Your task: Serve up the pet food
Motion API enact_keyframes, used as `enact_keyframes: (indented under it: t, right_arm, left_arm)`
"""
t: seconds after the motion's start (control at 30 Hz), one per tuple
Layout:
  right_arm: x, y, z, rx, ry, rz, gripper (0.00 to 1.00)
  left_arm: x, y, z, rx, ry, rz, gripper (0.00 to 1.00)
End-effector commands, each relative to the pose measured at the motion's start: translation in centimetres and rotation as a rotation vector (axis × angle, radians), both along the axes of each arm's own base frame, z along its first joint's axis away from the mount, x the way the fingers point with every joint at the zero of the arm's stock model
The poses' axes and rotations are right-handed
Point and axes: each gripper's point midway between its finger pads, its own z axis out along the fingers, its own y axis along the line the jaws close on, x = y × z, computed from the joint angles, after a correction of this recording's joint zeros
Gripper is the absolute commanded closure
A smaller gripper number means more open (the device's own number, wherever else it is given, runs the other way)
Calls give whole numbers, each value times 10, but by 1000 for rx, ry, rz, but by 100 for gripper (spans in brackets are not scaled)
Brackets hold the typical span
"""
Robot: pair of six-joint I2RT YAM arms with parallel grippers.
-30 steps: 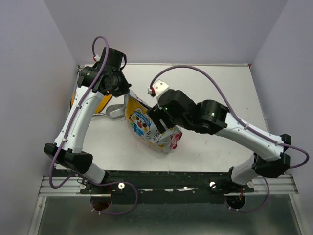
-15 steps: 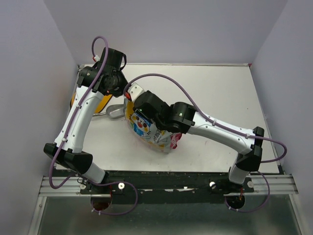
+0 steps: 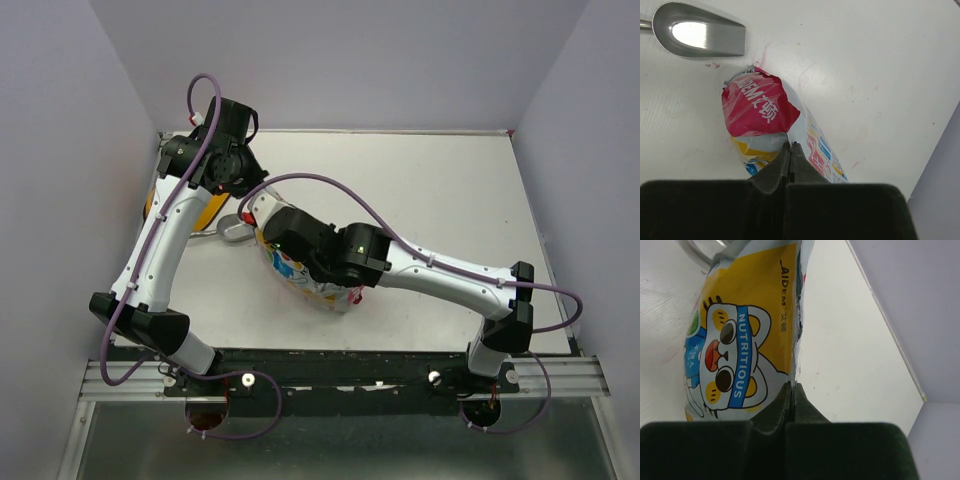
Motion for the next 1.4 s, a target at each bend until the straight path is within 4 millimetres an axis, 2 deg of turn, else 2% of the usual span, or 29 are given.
enact_keyframes:
  t: [0.0,0.23,0.3,0.37,0.4,0.57,0.6,0.67,0.7,0.83,0.93,1.0,1.13,1.27,1.37]
  right_arm:
    - [7,-2,-1,-29,-63,-45,99]
    - [-9,6,-7,59,40,27,99]
    - [-8,3,-11,50,37,10,89]
    - [-4,-4,-14,23,18,-24,72]
    - [-3,-6,-16,8,11,-33,71]
    - [0,-17,-19,-17,-11,-59,69]
    - [-1,-18,-20,-22,-12,-60,72]
    - [-1,-19,-19,-10,-10,-68,100]
    - [-3,-19,-18,2,0,-63,100]
    - [-11,-15,-12,75,70,-15,99]
    - [-7,-24,-2,121,65,-68,100]
    - [-11,-29,6,142,75,-54,89]
    - [-20,-42,-1,118,105,-32,73]
    - [-26,-51,-18,88,140,-26,71]
    - [-28,-52,-22,88,153,-32,73]
  left_arm:
    - [18,6,42,-37,-177,41,100]
    - [17,6,43,-44,-178,40,100]
    - [17,6,43,-45,-181,40,100]
    - [15,6,43,-45,-182,38,100]
    - [15,6,42,-46,-181,39,100]
    - [13,7,40,-44,-176,35,100]
    - [13,7,40,-45,-176,36,100]
    - [13,7,41,-46,-180,37,100]
    - [13,7,41,-43,-180,39,100]
    - [12,8,38,-42,-174,42,100]
    - [12,8,38,-43,-177,42,100]
    - [13,8,39,-45,-178,43,100]
    - [13,8,41,-44,-183,41,100]
    - [13,7,40,-43,-180,37,100]
    - [14,7,40,-43,-180,38,100]
